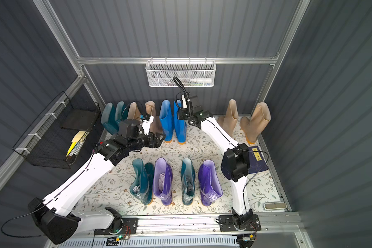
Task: Match and arrange rain boots in pairs
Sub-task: Pair a pair of rain boots at the center of the board.
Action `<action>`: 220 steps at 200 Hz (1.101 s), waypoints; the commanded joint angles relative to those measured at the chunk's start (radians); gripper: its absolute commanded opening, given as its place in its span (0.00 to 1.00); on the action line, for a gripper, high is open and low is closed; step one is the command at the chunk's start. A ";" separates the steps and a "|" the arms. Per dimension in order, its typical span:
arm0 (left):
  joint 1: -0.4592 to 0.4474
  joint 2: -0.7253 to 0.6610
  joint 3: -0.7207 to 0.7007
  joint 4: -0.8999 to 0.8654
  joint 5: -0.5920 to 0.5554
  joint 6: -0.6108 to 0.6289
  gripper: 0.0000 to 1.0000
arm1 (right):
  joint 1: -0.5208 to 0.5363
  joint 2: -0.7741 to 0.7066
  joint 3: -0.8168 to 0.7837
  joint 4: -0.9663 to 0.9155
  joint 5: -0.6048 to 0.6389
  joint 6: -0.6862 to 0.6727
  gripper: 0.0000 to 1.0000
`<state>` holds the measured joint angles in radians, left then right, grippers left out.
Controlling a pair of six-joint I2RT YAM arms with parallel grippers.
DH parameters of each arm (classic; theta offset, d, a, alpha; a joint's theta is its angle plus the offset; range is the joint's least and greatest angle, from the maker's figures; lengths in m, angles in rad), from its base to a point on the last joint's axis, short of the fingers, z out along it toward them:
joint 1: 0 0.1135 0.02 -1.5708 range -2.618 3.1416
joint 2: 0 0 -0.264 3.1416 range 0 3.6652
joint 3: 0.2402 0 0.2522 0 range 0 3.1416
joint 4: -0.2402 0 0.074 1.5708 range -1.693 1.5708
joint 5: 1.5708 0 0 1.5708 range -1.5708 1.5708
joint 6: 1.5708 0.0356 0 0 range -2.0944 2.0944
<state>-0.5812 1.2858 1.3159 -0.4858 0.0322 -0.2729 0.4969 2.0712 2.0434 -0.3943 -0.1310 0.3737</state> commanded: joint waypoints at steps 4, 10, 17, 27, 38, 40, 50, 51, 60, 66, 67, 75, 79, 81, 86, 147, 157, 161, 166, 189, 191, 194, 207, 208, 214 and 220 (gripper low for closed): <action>-0.003 -0.011 0.007 0.007 0.003 0.007 0.80 | 0.006 -0.071 -0.010 0.065 -0.020 -0.005 0.34; -0.003 -0.011 0.008 0.008 0.004 0.006 0.80 | 0.006 -0.080 -0.015 0.065 -0.023 -0.007 0.35; -0.003 -0.011 0.008 0.009 0.007 0.006 0.80 | 0.007 -0.090 -0.020 0.066 -0.026 -0.009 0.36; -0.003 -0.011 0.008 0.010 0.008 0.006 0.80 | 0.008 -0.106 -0.026 0.062 -0.027 -0.012 0.38; -0.003 -0.010 0.009 0.010 0.009 0.006 0.80 | 0.008 -0.121 -0.033 0.060 -0.025 -0.018 0.41; -0.003 -0.011 0.009 0.010 0.010 0.006 0.80 | 0.007 -0.123 -0.034 0.060 -0.025 -0.019 0.41; -0.003 -0.011 0.009 0.011 0.012 0.006 0.80 | 0.008 -0.138 -0.037 0.056 -0.017 -0.026 0.43; -0.003 -0.011 0.009 0.011 0.012 0.006 0.80 | 0.008 -0.138 -0.038 0.056 -0.015 -0.026 0.43; -0.003 -0.011 0.010 0.014 0.015 0.005 0.80 | 0.008 -0.149 -0.041 0.050 -0.007 -0.036 0.44; -0.003 -0.011 0.011 0.016 0.015 0.006 0.81 | 0.007 -0.157 -0.044 0.047 0.000 -0.040 0.44; -0.003 -0.012 0.011 0.016 0.015 0.006 0.81 | 0.007 -0.159 -0.044 0.046 0.001 -0.042 0.45; -0.003 -0.013 0.010 0.018 0.018 0.006 0.81 | 0.006 -0.170 -0.047 0.041 0.011 -0.050 0.46; -0.003 -0.013 0.010 0.021 0.019 0.006 0.81 | 0.004 -0.174 -0.050 0.038 0.016 -0.056 0.47; -0.003 -0.013 0.010 0.021 0.020 0.005 0.81 | 0.005 -0.179 -0.052 0.037 0.019 -0.060 0.47; -0.003 -0.014 0.011 0.024 0.021 0.006 0.81 | 0.003 -0.187 -0.058 0.036 0.024 -0.067 0.48; -0.003 -0.018 0.042 0.051 0.071 0.034 0.85 | -0.088 -0.323 -0.173 0.021 0.050 -0.138 0.56; -0.003 -0.019 0.046 0.066 0.100 0.045 0.86 | -0.113 -0.355 -0.204 0.020 0.053 -0.145 0.58; -0.003 -0.019 0.046 0.072 0.108 0.045 0.87 | -0.124 -0.366 -0.215 0.020 0.053 -0.149 0.59; -0.003 -0.019 0.047 0.079 0.112 0.046 0.87 | -0.138 -0.380 -0.227 0.019 0.054 -0.154 0.60; -0.003 -0.003 0.066 0.103 0.156 0.051 0.88 | -0.217 -0.417 -0.245 -0.017 0.046 -0.170 0.62; -0.003 -0.001 0.069 0.106 0.158 0.051 0.88 | -0.225 -0.420 -0.245 -0.022 0.045 -0.171 0.62; -0.003 0.002 0.075 0.106 0.166 0.051 0.88 | -0.235 -0.422 -0.246 -0.030 0.043 -0.174 0.62; -0.005 0.023 0.089 0.111 0.190 0.054 0.88 | -0.274 -0.436 -0.245 -0.053 0.044 -0.193 0.64; -0.005 0.024 0.089 0.111 0.192 0.054 0.88 | -0.277 -0.437 -0.245 -0.054 0.045 -0.194 0.64; -0.005 0.033 0.132 0.116 0.203 0.051 0.88 | -0.292 -0.443 -0.247 -0.084 0.053 -0.204 0.64; -0.006 0.041 0.142 0.123 0.212 0.049 0.87 | -0.305 -0.448 -0.248 -0.098 0.061 -0.214 0.65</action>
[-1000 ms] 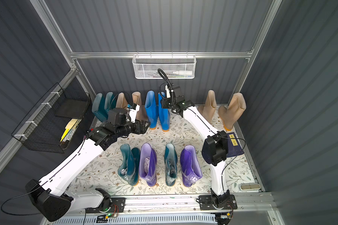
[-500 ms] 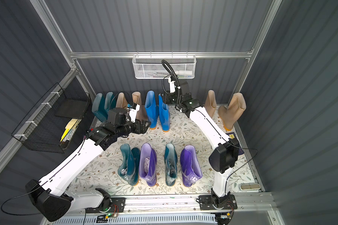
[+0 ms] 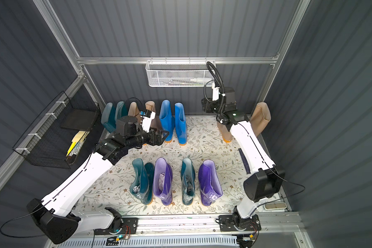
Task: Match and arrange rain boots in pairs
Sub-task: Move the rain boot to the center of the board.
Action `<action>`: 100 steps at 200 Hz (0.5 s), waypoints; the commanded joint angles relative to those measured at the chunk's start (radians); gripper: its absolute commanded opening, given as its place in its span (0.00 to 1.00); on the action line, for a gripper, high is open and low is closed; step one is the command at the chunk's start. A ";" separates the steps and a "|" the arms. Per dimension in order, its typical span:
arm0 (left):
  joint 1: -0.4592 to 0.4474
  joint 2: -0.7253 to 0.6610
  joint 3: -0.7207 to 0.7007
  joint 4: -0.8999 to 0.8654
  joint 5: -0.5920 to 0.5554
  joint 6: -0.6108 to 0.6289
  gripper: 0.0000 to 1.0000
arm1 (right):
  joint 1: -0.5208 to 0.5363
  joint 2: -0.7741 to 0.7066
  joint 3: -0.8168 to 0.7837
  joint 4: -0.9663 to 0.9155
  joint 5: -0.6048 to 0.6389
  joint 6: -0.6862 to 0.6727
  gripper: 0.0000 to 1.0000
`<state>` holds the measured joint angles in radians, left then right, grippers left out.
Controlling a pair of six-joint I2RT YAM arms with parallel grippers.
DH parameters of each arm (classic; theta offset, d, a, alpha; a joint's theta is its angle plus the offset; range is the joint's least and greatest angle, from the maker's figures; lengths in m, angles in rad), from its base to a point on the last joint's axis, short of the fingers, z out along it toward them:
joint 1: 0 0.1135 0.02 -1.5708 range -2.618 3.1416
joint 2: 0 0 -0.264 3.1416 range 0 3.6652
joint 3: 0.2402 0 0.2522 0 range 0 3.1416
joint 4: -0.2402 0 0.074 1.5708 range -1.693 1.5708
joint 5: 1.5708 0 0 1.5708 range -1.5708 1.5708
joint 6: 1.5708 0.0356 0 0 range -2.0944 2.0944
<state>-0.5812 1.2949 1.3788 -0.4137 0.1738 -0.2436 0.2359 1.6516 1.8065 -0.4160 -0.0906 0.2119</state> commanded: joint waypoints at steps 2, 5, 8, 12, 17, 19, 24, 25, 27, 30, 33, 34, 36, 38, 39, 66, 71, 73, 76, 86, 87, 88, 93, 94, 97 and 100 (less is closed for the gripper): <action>-0.006 0.035 0.082 0.055 0.076 0.019 0.87 | -0.047 -0.031 -0.013 -0.081 0.024 -0.055 0.66; -0.006 0.039 0.085 0.060 0.081 0.016 0.87 | -0.057 -0.033 -0.013 -0.088 0.030 -0.061 0.66; -0.006 0.042 0.088 0.065 0.087 0.014 0.87 | -0.062 -0.035 -0.014 -0.091 0.033 -0.062 0.67; -0.008 0.046 0.092 0.074 0.094 0.011 0.87 | -0.070 -0.038 -0.015 -0.098 0.039 -0.067 0.67; -0.009 0.053 0.096 0.085 0.104 0.008 0.87 | -0.081 -0.041 -0.015 -0.109 0.045 -0.070 0.68; -0.010 0.054 0.098 0.088 0.108 0.006 0.87 | -0.089 -0.040 -0.015 -0.113 0.051 -0.072 0.68; -0.015 0.059 0.100 0.098 0.113 0.002 0.87 | -0.102 -0.042 -0.014 -0.125 0.057 -0.072 0.69; -0.016 0.061 0.101 0.101 0.115 0.002 0.87 | -0.102 -0.042 -0.014 -0.125 0.057 -0.072 0.69; -0.018 0.063 0.101 0.105 0.119 -0.001 0.87 | -0.109 -0.044 -0.013 -0.132 0.058 -0.071 0.69; -0.020 0.066 0.101 0.111 0.124 -0.003 0.87 | -0.116 -0.042 -0.014 -0.137 0.061 -0.069 0.70; -0.023 0.069 0.103 0.119 0.128 -0.004 0.87 | -0.125 -0.042 -0.015 -0.142 0.061 -0.067 0.70; -0.025 0.070 0.103 0.122 0.130 -0.004 0.87 | -0.127 -0.042 -0.015 -0.143 0.061 -0.065 0.70; -0.027 0.072 0.103 0.126 0.132 -0.006 0.87 | -0.133 -0.042 -0.016 -0.144 0.061 -0.063 0.71; -0.031 0.074 0.103 0.132 0.135 -0.006 0.86 | -0.138 -0.042 -0.018 -0.146 0.061 -0.063 0.71; -0.032 0.075 0.103 0.134 0.136 -0.008 0.86 | -0.140 -0.042 -0.018 -0.147 0.061 -0.062 0.71; -0.096 0.110 0.097 0.202 0.164 -0.003 0.86 | -0.198 -0.032 -0.028 -0.156 0.058 -0.050 0.75; -0.110 0.116 0.097 0.211 0.181 0.002 0.86 | -0.205 -0.026 -0.027 -0.158 0.058 -0.050 0.75; -0.116 0.118 0.097 0.213 0.182 0.004 0.86 | -0.207 -0.024 -0.026 -0.159 0.056 -0.050 0.75; -0.124 0.121 0.097 0.216 0.183 0.008 0.86 | -0.212 -0.022 -0.023 -0.161 0.056 -0.052 0.75; -0.148 0.131 0.097 0.222 0.181 0.017 0.86 | -0.223 -0.011 -0.021 -0.163 0.060 -0.055 0.75; -0.151 0.131 0.097 0.223 0.181 0.018 0.86 | -0.222 -0.009 -0.020 -0.163 0.061 -0.054 0.75; -0.153 0.132 0.097 0.223 0.180 0.018 0.86 | -0.224 -0.007 -0.020 -0.163 0.061 -0.056 0.75; -0.164 0.135 0.096 0.225 0.174 0.020 0.85 | -0.226 -0.001 -0.018 -0.166 0.065 -0.059 0.76; -0.165 0.135 0.095 0.226 0.173 0.020 0.86 | -0.227 0.001 -0.018 -0.165 0.066 -0.059 0.76; -0.172 0.136 0.093 0.228 0.172 0.021 0.86 | -0.228 0.004 -0.017 -0.167 0.067 -0.061 0.76; -0.177 0.138 0.092 0.231 0.171 0.020 0.86 | -0.231 0.009 -0.015 -0.168 0.070 -0.063 0.76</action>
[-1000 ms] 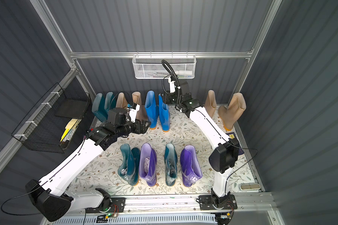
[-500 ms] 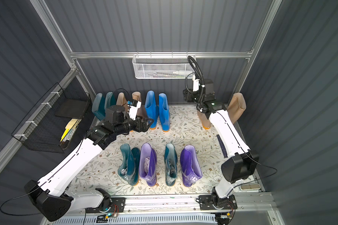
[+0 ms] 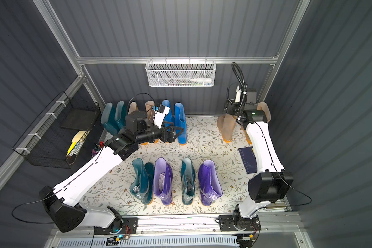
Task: Match and arrange rain boots in pairs
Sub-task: Move the rain boot to the center of the board.
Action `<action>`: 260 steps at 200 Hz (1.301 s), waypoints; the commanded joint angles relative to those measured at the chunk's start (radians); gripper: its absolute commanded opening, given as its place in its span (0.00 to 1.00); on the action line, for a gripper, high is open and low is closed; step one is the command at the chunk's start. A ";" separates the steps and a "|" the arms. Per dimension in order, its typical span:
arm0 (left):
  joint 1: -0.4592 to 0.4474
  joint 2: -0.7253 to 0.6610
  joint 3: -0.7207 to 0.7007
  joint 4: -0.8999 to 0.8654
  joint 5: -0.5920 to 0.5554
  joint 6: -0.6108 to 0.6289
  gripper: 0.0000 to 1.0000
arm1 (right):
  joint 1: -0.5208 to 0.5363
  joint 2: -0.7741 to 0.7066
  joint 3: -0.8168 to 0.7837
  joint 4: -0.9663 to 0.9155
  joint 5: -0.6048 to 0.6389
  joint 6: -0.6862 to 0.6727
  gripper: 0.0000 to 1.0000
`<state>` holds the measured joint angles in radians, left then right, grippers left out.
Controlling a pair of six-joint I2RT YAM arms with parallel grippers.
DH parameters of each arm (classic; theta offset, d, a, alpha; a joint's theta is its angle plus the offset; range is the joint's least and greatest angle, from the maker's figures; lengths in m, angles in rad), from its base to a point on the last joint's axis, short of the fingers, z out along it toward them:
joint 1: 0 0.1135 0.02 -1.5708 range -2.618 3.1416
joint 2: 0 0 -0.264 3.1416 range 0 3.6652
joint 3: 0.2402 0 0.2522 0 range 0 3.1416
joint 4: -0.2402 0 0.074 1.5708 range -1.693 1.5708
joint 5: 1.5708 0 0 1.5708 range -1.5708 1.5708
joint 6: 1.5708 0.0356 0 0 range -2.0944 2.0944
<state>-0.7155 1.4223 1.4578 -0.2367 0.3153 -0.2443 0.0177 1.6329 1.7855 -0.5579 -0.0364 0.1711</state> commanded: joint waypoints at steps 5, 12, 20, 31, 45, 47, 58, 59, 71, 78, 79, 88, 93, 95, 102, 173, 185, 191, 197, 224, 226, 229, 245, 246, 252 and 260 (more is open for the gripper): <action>-0.051 0.010 0.009 0.057 0.030 0.019 0.85 | -0.014 0.032 0.005 -0.026 0.022 -0.024 0.76; -0.059 0.009 0.004 0.064 0.034 0.011 0.85 | -0.016 0.040 0.005 -0.026 0.030 -0.029 0.77; -0.067 0.003 -0.010 0.084 0.030 -0.002 0.85 | -0.018 0.050 0.005 -0.024 0.033 -0.033 0.77; -0.071 -0.011 -0.034 0.120 0.021 -0.028 0.85 | -0.021 0.063 0.003 -0.019 0.037 -0.036 0.78; -0.073 -0.025 -0.087 0.143 0.022 -0.041 0.86 | -0.024 0.081 0.003 -0.014 0.038 -0.037 0.78; -0.073 -0.026 -0.088 0.143 0.022 -0.041 0.86 | -0.023 0.084 0.003 -0.014 0.037 -0.037 0.78; -0.073 -0.025 -0.086 0.125 0.021 -0.036 0.86 | -0.025 0.099 0.004 -0.011 0.041 -0.038 0.78; -0.073 -0.026 -0.085 0.123 0.021 -0.035 0.86 | -0.025 0.099 0.004 -0.010 0.041 -0.038 0.78; -0.073 -0.019 -0.067 0.087 -0.012 -0.021 0.86 | -0.028 0.118 0.003 -0.005 0.045 -0.039 0.78; -0.073 -0.016 -0.057 0.071 -0.019 -0.015 0.86 | -0.028 0.128 0.004 -0.003 0.050 -0.042 0.78; -0.073 -0.016 -0.055 0.068 -0.019 -0.014 0.86 | -0.028 0.129 0.004 -0.002 0.050 -0.042 0.78; -0.073 -0.013 -0.053 0.053 -0.026 -0.008 0.86 | -0.029 0.139 0.003 0.001 0.055 -0.044 0.78; -0.072 -0.012 -0.053 0.047 -0.029 -0.005 0.86 | -0.030 0.145 0.003 0.003 0.056 -0.045 0.78; -0.072 -0.011 -0.054 0.043 -0.030 -0.003 0.86 | -0.030 0.148 0.003 0.004 0.058 -0.046 0.78; -0.073 -0.012 -0.053 0.034 -0.035 0.002 0.86 | -0.031 0.156 0.003 0.005 0.065 -0.048 0.78; -0.073 -0.027 -0.063 -0.009 -0.083 0.008 0.86 | -0.050 0.263 0.058 0.010 0.029 -0.056 0.66; -0.073 -0.030 -0.063 -0.011 -0.092 0.005 0.86 | -0.051 0.282 0.078 -0.002 0.012 -0.053 0.58; -0.073 -0.031 -0.063 -0.014 -0.100 0.005 0.86 | -0.051 0.290 0.087 -0.008 0.004 -0.051 0.52; -0.073 -0.032 -0.063 -0.018 -0.103 0.005 0.86 | -0.050 0.293 0.090 -0.010 -0.005 -0.050 0.46; -0.073 -0.040 -0.072 -0.024 -0.115 0.009 0.86 | -0.050 0.291 0.091 -0.003 -0.035 -0.039 0.25; -0.073 -0.040 -0.072 -0.025 -0.114 0.009 0.85 | -0.051 0.291 0.092 -0.002 -0.037 -0.039 0.24; -0.073 -0.040 -0.073 -0.024 -0.116 0.010 0.86 | -0.050 0.289 0.092 -0.002 -0.039 -0.039 0.23; -0.073 -0.044 -0.074 -0.029 -0.119 0.010 0.86 | -0.051 0.281 0.094 -0.002 -0.054 -0.038 0.16; -0.073 -0.044 -0.074 -0.029 -0.119 0.010 0.85 | -0.051 0.280 0.094 -0.002 -0.055 -0.038 0.16; -0.073 -0.043 -0.074 -0.030 -0.121 0.010 0.86 | -0.051 0.279 0.094 -0.002 -0.062 -0.038 0.12; -0.073 -0.044 -0.075 -0.029 -0.121 0.011 0.86 | -0.051 0.274 0.097 -0.003 -0.071 -0.037 0.09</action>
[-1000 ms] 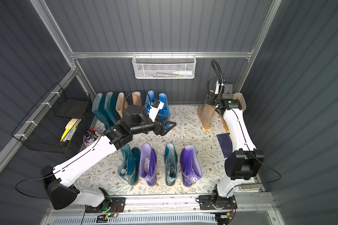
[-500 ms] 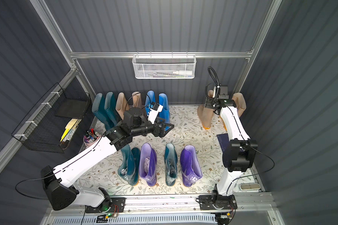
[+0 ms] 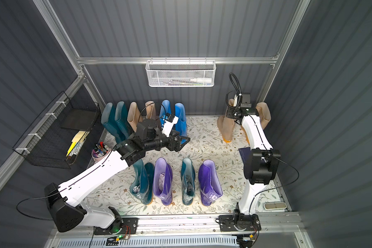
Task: Match and arrange rain boots in pairs
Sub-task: Move the rain boot to the center of the board.
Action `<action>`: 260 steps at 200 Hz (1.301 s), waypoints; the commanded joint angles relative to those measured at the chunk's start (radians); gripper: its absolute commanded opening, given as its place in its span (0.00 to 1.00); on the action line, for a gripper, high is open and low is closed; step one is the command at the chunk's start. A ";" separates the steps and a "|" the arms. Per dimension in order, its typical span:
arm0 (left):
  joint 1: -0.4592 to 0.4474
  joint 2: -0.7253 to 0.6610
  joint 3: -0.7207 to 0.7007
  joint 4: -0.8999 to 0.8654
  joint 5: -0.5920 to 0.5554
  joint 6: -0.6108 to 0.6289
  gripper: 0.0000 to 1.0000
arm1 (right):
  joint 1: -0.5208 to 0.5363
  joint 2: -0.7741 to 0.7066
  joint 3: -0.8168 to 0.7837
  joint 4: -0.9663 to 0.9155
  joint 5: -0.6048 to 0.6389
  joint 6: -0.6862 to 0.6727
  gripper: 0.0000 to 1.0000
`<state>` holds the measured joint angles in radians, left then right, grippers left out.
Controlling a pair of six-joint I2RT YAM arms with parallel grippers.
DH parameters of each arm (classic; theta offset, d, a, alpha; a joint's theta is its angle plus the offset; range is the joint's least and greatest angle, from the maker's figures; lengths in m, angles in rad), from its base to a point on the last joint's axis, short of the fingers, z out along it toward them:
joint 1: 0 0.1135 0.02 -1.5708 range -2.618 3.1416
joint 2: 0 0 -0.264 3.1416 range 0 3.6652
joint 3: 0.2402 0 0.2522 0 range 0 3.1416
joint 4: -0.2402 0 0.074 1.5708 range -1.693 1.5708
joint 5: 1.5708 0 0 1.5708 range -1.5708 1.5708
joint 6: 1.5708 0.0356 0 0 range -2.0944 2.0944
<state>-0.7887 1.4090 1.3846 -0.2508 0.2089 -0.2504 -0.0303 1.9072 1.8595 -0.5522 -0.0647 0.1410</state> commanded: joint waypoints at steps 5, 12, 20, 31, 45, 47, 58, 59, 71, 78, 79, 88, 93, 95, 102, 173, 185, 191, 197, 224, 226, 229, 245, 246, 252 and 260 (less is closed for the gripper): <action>0.000 -0.031 -0.002 -0.015 -0.014 0.019 0.86 | -0.003 -0.004 0.024 -0.009 -0.050 -0.006 0.08; 0.000 -0.033 -0.003 -0.016 -0.015 0.019 0.85 | -0.003 -0.007 0.026 -0.011 -0.062 -0.004 0.07; 0.000 -0.033 -0.003 -0.015 -0.016 0.020 0.85 | -0.003 -0.010 0.031 -0.012 -0.075 -0.004 0.05; 0.000 -0.034 -0.004 -0.015 -0.018 0.020 0.85 | -0.001 -0.016 0.035 -0.014 -0.088 -0.001 0.03; 0.000 -0.036 -0.006 -0.016 -0.017 0.021 0.85 | -0.001 -0.028 0.038 -0.013 -0.104 0.006 0.02; 0.000 -0.036 -0.006 -0.017 -0.017 0.020 0.85 | -0.001 -0.030 0.039 -0.013 -0.107 0.007 0.02; 0.000 -0.039 -0.009 -0.016 -0.018 0.020 0.85 | 0.000 -0.038 0.041 -0.010 -0.124 0.013 0.01; 0.000 -0.040 -0.009 -0.016 -0.019 0.020 0.85 | 0.000 -0.038 0.041 -0.009 -0.126 0.014 0.01; 0.001 -0.044 -0.013 -0.016 -0.020 0.020 0.85 | 0.003 -0.048 0.043 -0.004 -0.142 0.023 0.00; 0.000 -0.047 -0.014 -0.017 -0.022 0.020 0.85 | 0.004 -0.051 0.043 -0.001 -0.153 0.030 0.00; 0.000 -0.048 -0.015 -0.017 -0.024 0.020 0.85 | 0.005 -0.052 0.043 0.000 -0.154 0.030 0.00; 0.000 -0.052 -0.017 -0.016 -0.029 0.020 0.85 | 0.010 -0.056 0.044 0.008 -0.165 0.037 0.00; 0.000 -0.054 -0.021 -0.016 -0.029 0.021 0.85 | 0.014 -0.059 0.044 0.011 -0.168 0.039 0.00; 0.000 -0.056 -0.021 -0.015 -0.030 0.020 0.85 | 0.015 -0.059 0.045 0.012 -0.168 0.040 0.00; 0.000 -0.060 -0.024 -0.015 -0.034 0.020 0.85 | 0.023 -0.061 0.047 0.015 -0.169 0.043 0.00; 0.000 -0.104 -0.059 -0.018 -0.048 0.014 0.85 | 0.147 -0.021 0.116 0.016 -0.146 0.065 0.00; 0.000 -0.119 -0.074 -0.016 -0.056 0.011 0.85 | 0.178 0.000 0.140 0.013 -0.144 0.070 0.00; 0.001 -0.126 -0.080 -0.015 -0.059 0.010 0.85 | 0.194 0.015 0.154 0.010 -0.142 0.075 0.00; 0.000 -0.134 -0.088 -0.015 -0.063 0.010 0.85 | 0.209 0.029 0.168 0.010 -0.145 0.082 0.00; 0.001 -0.166 -0.114 -0.018 -0.076 0.007 0.85 | 0.278 0.086 0.219 0.017 -0.153 0.123 0.00; 0.000 -0.168 -0.116 -0.018 -0.077 0.009 0.85 | 0.283 0.089 0.220 0.019 -0.154 0.127 0.00; 0.001 -0.171 -0.119 -0.018 -0.077 0.010 0.85 | 0.291 0.094 0.224 0.022 -0.155 0.131 0.00; 0.000 -0.184 -0.126 -0.025 -0.081 0.015 0.85 | 0.323 0.119 0.241 0.028 -0.146 0.153 0.00; 0.000 -0.184 -0.126 -0.026 -0.081 0.016 0.85 | 0.325 0.120 0.243 0.028 -0.146 0.154 0.00; 0.000 -0.187 -0.127 -0.028 -0.082 0.018 0.85 | 0.333 0.128 0.250 0.029 -0.147 0.163 0.00; 0.000 -0.191 -0.127 -0.034 -0.085 0.023 0.85 | 0.340 0.136 0.255 0.030 -0.150 0.171 0.00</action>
<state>-0.7887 1.2438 1.2648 -0.2699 0.1440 -0.2501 0.2874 2.0434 2.0563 -0.5987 -0.2005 0.2672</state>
